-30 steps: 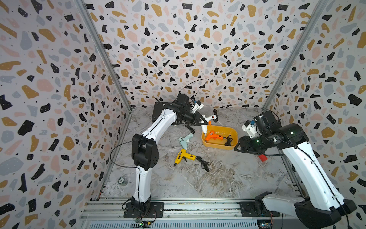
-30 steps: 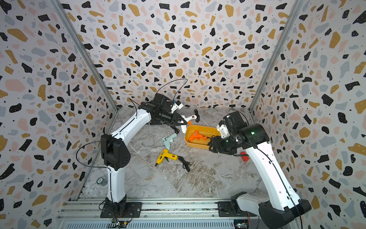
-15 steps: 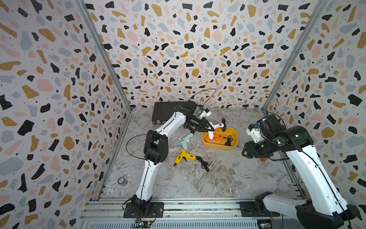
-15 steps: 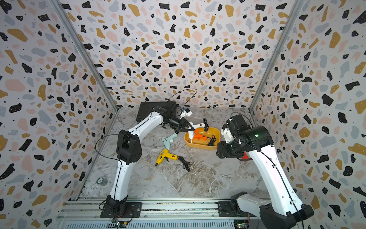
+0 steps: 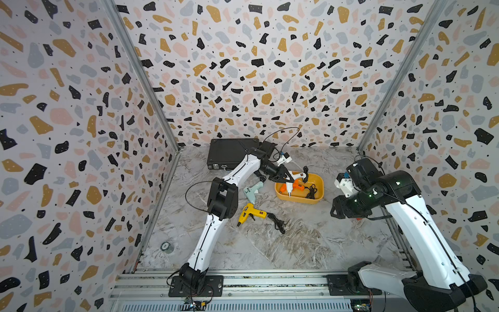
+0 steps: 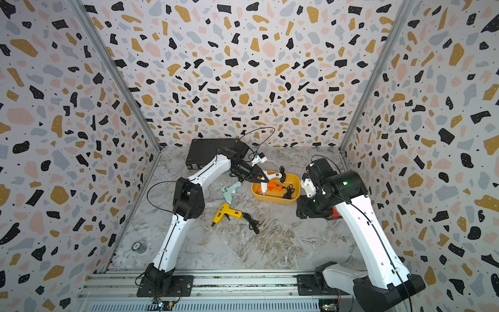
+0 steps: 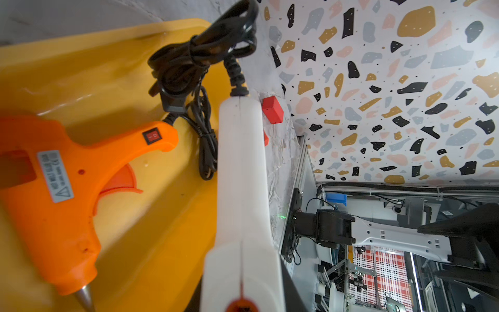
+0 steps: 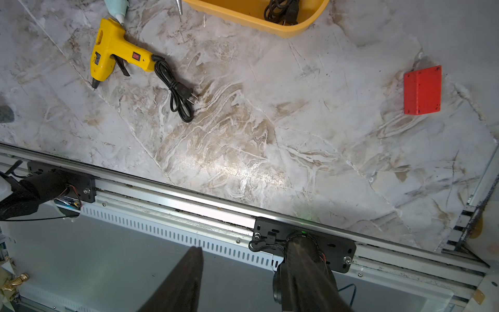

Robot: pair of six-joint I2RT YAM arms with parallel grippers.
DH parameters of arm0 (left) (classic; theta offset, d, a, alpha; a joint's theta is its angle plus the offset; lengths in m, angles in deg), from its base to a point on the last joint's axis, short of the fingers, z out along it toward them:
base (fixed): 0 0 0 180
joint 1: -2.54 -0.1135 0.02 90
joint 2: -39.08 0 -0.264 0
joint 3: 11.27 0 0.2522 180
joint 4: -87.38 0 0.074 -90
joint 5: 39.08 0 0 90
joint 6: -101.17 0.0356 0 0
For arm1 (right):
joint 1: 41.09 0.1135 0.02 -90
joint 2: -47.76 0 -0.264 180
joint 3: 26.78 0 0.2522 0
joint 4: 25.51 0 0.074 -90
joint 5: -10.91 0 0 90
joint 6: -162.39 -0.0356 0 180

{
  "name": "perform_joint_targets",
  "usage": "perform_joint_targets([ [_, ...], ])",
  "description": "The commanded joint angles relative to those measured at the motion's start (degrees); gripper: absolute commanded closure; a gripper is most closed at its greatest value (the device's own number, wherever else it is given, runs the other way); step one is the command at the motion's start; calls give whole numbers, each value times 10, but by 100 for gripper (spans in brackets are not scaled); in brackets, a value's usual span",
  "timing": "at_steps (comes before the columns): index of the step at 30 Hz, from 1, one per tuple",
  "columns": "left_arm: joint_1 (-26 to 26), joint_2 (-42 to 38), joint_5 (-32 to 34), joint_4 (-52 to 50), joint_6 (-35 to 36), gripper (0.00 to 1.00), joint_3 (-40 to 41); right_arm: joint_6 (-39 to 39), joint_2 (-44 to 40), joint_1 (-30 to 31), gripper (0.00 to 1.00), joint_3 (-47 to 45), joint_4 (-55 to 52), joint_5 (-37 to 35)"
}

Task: Put the hot melt glue gun into the storage box
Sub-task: Place the hot melt adhesive gun in the storage box.

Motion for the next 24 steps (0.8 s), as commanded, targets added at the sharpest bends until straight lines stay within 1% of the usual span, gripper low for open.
perform_joint_targets([
  [1,4,18,-7,11,0,100,-26,5,-4,-2,44,-6,-19,-8],
  [7,5,41,-8,27,-17,100,-34,6,4,-2,44,-9,-18,-10],
  [13,1,52,7,37,-37,99,-51,10,16,-2,44,-9,-18,-11],
  [18,-9,55,10,65,-74,78,-65,9,17,-2,44,-13,-17,-14],
  [24,-15,75,29,77,-102,72,-95,9,21,-3,44,-15,-17,-14],
])
